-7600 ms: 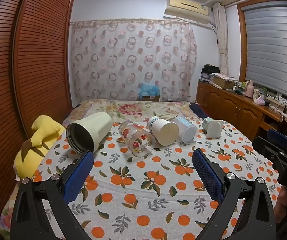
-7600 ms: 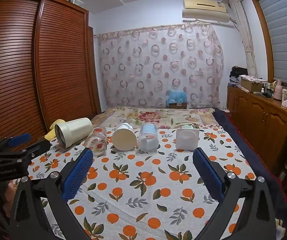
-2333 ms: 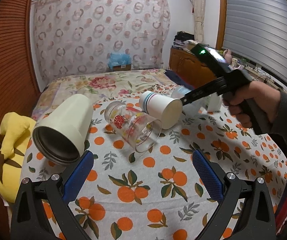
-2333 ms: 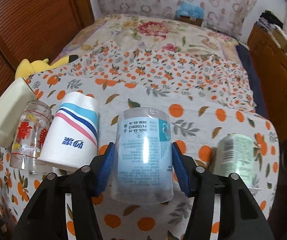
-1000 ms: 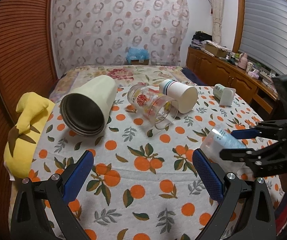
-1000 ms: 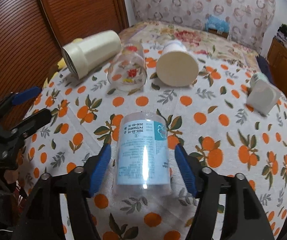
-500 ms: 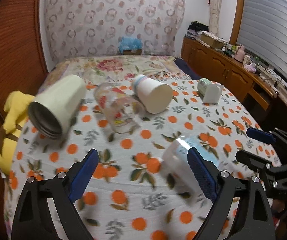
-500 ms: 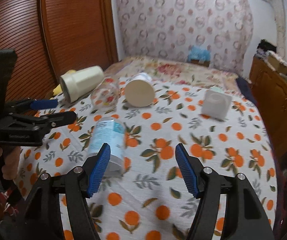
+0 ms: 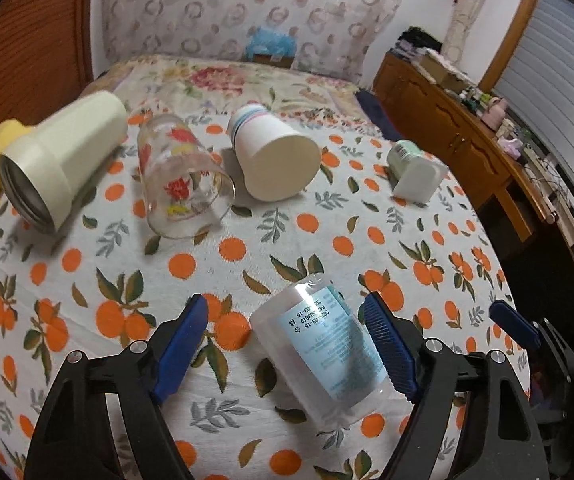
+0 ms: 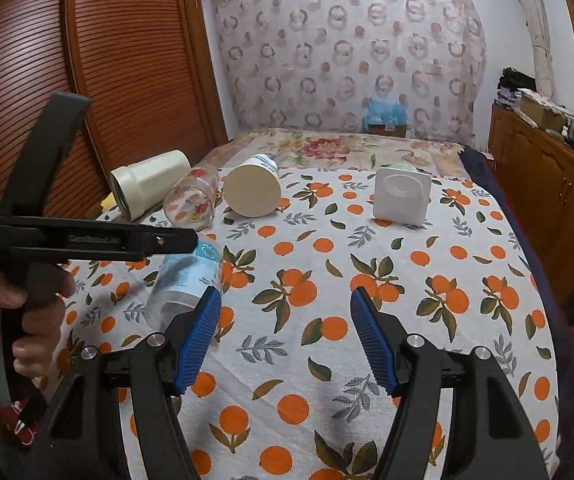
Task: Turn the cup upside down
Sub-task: 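Close the left gripper on the clear cup while the right gripper releases it, then rotate the held clear cup with the left gripper until its rim faces down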
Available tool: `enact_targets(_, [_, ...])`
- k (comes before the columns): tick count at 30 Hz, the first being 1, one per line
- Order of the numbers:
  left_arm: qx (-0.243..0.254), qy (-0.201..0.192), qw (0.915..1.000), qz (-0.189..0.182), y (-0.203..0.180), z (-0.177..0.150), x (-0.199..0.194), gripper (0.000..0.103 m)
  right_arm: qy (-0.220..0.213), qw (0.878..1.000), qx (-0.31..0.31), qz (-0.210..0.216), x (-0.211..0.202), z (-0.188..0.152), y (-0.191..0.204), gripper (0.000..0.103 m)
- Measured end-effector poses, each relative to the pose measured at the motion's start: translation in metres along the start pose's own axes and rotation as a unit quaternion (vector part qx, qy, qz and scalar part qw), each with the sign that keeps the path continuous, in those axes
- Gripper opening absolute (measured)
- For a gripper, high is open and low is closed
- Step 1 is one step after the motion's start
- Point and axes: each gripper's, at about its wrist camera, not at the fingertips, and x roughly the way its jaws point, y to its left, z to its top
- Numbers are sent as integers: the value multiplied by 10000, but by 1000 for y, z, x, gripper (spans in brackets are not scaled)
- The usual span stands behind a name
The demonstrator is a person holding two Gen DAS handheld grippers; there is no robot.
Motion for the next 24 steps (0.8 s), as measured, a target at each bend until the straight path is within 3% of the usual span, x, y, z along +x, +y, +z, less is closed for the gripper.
enact_targets(7, [-392, 396, 9982, -241, 5, -2, 18, 76, -19, 10000, 44, 17, -2, -1, -1, 70])
enact_targets(11, [-543, 617, 9957, -423, 6, -2, 26, 64, -7, 10000, 64, 11, -2, -2, -3, 70])
enact_targets(24, [-594, 933, 9926, -504, 11, 11, 44, 64, 64, 10000, 52, -18, 5, -5, -2, 70])
